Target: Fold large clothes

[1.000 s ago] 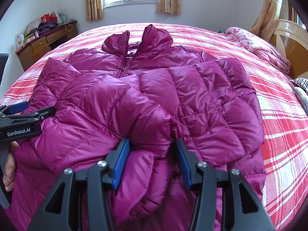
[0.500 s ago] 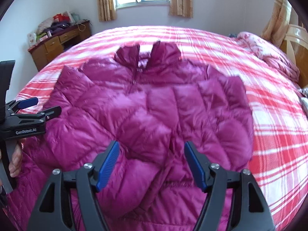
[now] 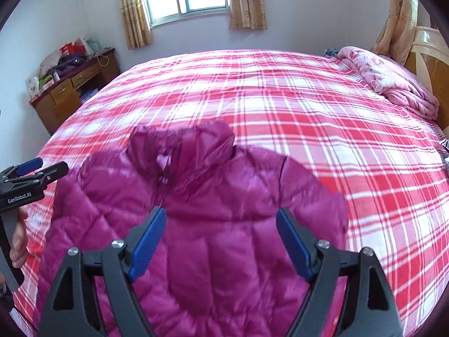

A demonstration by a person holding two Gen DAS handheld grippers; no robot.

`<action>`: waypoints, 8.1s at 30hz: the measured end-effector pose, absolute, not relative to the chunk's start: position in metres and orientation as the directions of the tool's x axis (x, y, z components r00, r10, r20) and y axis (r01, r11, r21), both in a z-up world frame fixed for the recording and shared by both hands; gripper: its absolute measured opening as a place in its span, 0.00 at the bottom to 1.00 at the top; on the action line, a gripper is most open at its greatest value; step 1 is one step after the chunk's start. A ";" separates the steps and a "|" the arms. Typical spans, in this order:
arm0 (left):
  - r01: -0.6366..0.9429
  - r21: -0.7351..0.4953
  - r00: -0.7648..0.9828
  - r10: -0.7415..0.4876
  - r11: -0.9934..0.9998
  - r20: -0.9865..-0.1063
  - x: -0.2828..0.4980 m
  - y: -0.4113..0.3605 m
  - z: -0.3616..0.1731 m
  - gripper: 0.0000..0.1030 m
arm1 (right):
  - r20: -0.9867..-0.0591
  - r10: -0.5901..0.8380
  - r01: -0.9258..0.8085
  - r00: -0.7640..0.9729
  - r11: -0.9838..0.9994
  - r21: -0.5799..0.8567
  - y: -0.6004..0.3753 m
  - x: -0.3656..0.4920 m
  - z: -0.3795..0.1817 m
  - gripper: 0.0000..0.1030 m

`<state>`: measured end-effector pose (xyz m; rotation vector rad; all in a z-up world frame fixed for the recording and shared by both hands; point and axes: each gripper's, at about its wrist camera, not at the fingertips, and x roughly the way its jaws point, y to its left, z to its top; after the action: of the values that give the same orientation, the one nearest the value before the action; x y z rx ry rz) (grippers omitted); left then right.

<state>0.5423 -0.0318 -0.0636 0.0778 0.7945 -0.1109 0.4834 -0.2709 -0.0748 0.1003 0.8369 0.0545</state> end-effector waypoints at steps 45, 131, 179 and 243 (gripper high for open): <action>0.128 0.254 0.633 0.118 0.959 -0.765 0.621 -0.105 -0.107 0.99 | -0.809 0.042 0.002 0.587 0.999 0.053 -0.301 0.548 -0.127 0.09; 0.103 0.043 0.597 -0.027 0.994 -0.801 0.611 -0.113 -0.167 0.99 | -0.782 -0.018 -0.051 0.623 0.997 -0.063 -0.243 0.561 -0.161 0.50; 0.096 0.086 0.654 0.002 0.992 -0.756 0.301 0.039 -0.144 0.99 | -0.785 -0.002 0.019 0.620 1.000 0.012 -0.302 0.267 -0.142 0.76; 0.428 -0.277 0.761 -0.509 0.860 -0.403 0.029 0.119 -0.006 0.06 | -0.400 0.199 -0.080 0.895 0.952 0.294 -0.306 -0.040 -0.005 0.08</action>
<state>0.0289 0.1193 -0.0058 -0.1727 0.4872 -0.5125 -0.0405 -0.3056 -0.0053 0.2759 0.4412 0.1463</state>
